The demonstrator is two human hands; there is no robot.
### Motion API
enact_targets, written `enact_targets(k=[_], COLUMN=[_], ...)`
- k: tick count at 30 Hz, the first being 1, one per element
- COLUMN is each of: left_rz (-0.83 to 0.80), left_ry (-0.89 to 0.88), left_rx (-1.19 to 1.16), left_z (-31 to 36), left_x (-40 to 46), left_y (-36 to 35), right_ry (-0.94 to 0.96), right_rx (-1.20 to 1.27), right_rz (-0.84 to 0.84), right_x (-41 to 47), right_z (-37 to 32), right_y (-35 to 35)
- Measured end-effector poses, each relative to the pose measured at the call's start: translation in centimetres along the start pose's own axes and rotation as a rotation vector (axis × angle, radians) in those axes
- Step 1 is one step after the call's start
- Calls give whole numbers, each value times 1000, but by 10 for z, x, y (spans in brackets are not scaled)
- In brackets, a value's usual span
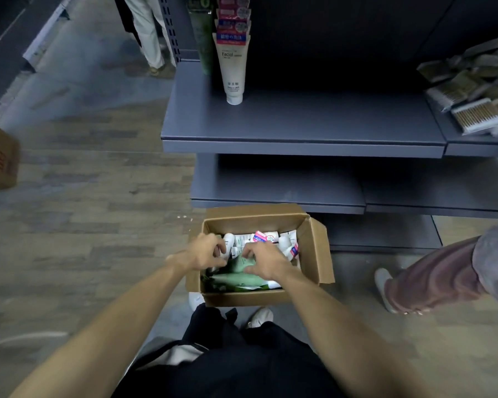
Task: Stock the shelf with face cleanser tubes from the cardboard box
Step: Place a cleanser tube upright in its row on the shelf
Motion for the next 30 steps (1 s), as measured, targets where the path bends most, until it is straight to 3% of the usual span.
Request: enact_targets(k=[4, 8, 12, 18, 23, 26, 30], left_rz=[-69, -122, -48, 43, 77, 108, 203], left_ry=[21, 12, -26, -24, -156, -186, -169], left_rx=[-71, 236, 384, 383, 424, 375, 34], left_z=[-13, -21, -16, -8, 23, 33, 27], left_x=[-15, -28, -28, -28, -19, -14, -9], left_y=[-16, -24, -23, -16, 7, 25, 55], right_ry=[17, 16, 24, 31, 32, 21, -2], right_rx=[-76, -140, -195, -232, -212, -90, 88], right_rz=[-86, -87, -65, -9, 16, 41, 120], right_x=[-2, -3, -2, -3, -4, -4, 0], right_z=[-7, -11, -13, -14, -11, -10, -10], right_y=[-29, -41, -42, -42, -37, -28, -7])
Point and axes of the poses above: each hand's wrist, its own x-axis towards the middle knuckle, its own y-axis out of the back of the hand, z = x × y, the point moved 7 cm from there along x, towards the middle knuckle, and after that the axes turned 8 degrees about -x, right-handed, at the moved point
